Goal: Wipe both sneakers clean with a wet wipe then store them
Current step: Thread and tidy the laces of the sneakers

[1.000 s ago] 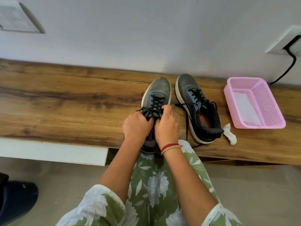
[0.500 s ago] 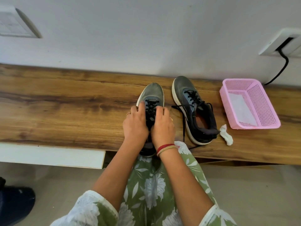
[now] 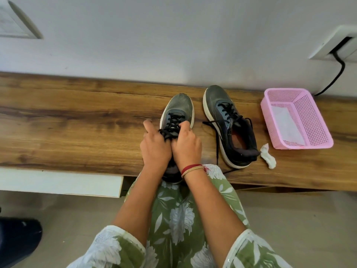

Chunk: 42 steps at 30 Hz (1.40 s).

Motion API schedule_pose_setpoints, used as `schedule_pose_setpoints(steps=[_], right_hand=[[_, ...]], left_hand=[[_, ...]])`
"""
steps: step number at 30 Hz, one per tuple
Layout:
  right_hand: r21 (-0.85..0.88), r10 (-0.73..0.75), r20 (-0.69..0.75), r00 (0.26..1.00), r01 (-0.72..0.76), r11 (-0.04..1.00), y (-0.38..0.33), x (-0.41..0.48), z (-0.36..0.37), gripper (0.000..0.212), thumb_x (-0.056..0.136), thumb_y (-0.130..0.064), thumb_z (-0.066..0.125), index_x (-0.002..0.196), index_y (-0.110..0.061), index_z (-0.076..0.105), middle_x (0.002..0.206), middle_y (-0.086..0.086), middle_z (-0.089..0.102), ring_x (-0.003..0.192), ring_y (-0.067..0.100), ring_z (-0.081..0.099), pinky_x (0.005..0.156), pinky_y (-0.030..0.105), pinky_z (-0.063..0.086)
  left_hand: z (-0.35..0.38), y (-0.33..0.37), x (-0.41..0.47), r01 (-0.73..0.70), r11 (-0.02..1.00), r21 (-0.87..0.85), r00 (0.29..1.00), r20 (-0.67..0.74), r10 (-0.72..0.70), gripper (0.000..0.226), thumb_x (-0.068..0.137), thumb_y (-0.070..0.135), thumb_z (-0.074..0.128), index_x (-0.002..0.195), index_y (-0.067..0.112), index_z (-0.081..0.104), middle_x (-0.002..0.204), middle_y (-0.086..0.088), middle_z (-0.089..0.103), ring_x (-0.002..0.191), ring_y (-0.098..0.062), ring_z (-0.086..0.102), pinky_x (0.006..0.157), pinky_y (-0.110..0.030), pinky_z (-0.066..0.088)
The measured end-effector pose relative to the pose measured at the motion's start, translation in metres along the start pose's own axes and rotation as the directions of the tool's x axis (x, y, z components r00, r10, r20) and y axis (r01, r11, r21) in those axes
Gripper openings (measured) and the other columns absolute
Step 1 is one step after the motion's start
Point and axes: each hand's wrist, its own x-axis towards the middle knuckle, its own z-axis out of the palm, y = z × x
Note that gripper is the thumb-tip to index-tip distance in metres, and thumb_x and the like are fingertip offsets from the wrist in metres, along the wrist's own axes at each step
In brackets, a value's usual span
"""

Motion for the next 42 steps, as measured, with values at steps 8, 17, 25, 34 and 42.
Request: schedule_pose_setpoints(steps=[8, 17, 25, 34, 42], right_hand=[[0.226, 0.067, 0.017, 0.998, -0.069, 0.972, 0.012, -0.007, -0.007, 0.036, 0.08, -0.014, 0.057, 0.115, -0.015, 0.051, 0.109, 0.005, 0.06, 0.099, 0.025, 0.057, 0.077, 0.029, 0.04], [0.021, 0.003, 0.047, 0.999, -0.004, 1.0, 0.002, -0.005, -0.004, 0.017, 0.087, -0.013, 0.044, 0.101, -0.006, 0.05, 0.101, 0.012, 0.061, 0.088, 0.032, 0.059, 0.062, 0.03, 0.028], [0.343, 0.008, 0.001, 1.0, -0.008, 0.939, 0.023, -0.008, -0.019, 0.04, 0.079, -0.016, 0.065, 0.118, -0.017, 0.055, 0.113, 0.002, 0.059, 0.103, 0.02, 0.057, 0.087, 0.034, 0.047], [0.361, -0.131, 0.072, 0.989, 0.097, 0.928, 0.028, -0.009, -0.03, 0.043, 0.08, -0.01, 0.066, 0.121, -0.019, 0.057, 0.13, -0.001, 0.042, 0.116, 0.014, 0.047, 0.099, 0.028, 0.042], [0.19, -0.192, 0.185, 0.964, 0.157, 0.969, 0.021, 0.002, -0.034, 0.039, 0.084, -0.021, 0.066, 0.121, -0.017, 0.056, 0.133, 0.0, 0.038, 0.122, 0.021, 0.043, 0.102, 0.031, 0.036]], left_hand=[[0.001, -0.003, -0.007, 0.001, 1.0, -0.012, 0.999, 0.033, -0.001, 0.039, 0.082, 0.016, 0.06, 0.112, 0.006, 0.037, 0.093, -0.011, 0.053, 0.071, -0.025, 0.046, 0.059, -0.033, 0.034], [-0.001, -0.001, -0.01, -0.008, 0.996, -0.084, 1.0, -0.025, 0.006, 0.032, 0.081, 0.002, 0.051, 0.11, 0.006, 0.036, 0.078, -0.006, 0.055, 0.064, -0.025, 0.049, 0.057, -0.031, 0.034], [-0.029, -0.014, 0.002, -0.132, 0.988, -0.08, 0.968, 0.206, 0.146, 0.039, 0.075, 0.024, 0.072, 0.11, 0.017, 0.055, 0.097, 0.011, 0.059, 0.078, -0.01, 0.057, 0.056, -0.013, 0.036], [-0.057, -0.019, 0.026, -0.158, 0.985, -0.068, 0.851, 0.497, 0.17, 0.033, 0.073, 0.024, 0.078, 0.1, 0.022, 0.06, 0.095, 0.005, 0.063, 0.072, -0.004, 0.053, 0.065, -0.025, 0.044], [-0.074, 0.0, 0.025, -0.222, 0.969, -0.111, 0.901, 0.357, 0.247, 0.025, 0.083, 0.031, 0.068, 0.069, 0.015, 0.056, 0.064, 0.009, 0.057, 0.055, 0.001, 0.046, 0.05, -0.013, 0.033]])
